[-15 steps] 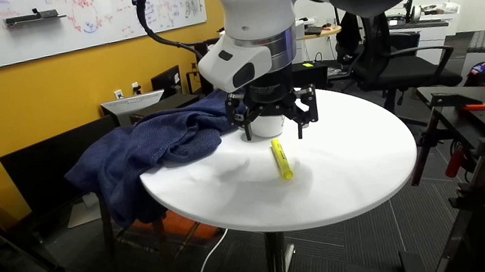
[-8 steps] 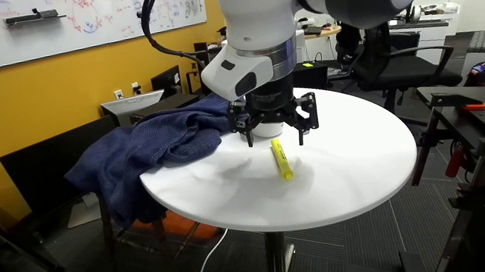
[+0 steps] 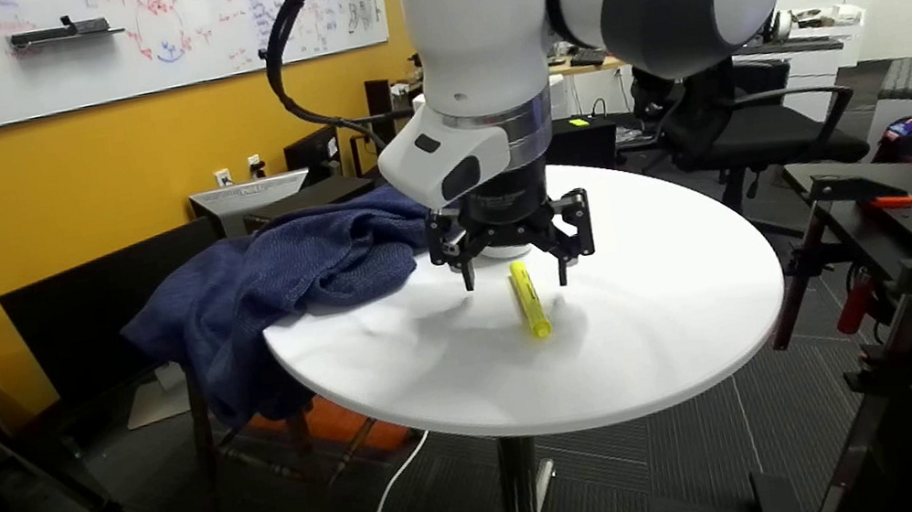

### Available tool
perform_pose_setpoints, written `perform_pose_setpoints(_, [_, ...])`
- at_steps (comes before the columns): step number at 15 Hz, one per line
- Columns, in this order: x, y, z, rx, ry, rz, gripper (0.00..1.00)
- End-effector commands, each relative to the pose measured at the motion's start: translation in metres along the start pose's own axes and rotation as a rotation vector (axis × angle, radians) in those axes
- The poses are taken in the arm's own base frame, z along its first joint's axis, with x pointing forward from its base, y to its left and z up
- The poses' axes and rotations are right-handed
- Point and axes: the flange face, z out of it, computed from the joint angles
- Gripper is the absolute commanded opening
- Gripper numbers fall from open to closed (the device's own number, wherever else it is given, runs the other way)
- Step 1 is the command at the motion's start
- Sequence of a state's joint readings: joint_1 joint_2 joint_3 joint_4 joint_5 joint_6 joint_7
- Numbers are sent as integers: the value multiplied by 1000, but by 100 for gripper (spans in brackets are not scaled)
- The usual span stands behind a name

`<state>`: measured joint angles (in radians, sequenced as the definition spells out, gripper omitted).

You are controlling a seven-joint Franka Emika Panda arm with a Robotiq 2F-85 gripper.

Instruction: Move the mug closer to the yellow marker then put it in the mug

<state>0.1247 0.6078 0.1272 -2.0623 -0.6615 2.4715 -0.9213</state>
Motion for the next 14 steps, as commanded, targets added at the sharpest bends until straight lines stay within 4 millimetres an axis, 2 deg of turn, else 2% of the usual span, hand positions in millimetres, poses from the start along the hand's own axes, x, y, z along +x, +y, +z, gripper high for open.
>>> perform_pose_setpoints(1, [-2, 8, 2, -19, 13, -25, 90])
perform_pose_setpoints(2, [-2, 9, 3, -17, 13, -26, 76])
perform_pose_setpoints(5, [-1, 11, 3, -15, 13, -29, 56])
perform_pose_setpoints(10, [-1, 14, 0, -20, 11, -37, 16])
perform_pose_setpoints(12, [-1, 15, -1, -22, 11, -34, 2])
perform_pose_setpoints(13, [-1, 15, -3, -21, 10, -31, 1])
perform_pose_setpoints(14, [-1, 15, -3, -21, 8, -28, 5])
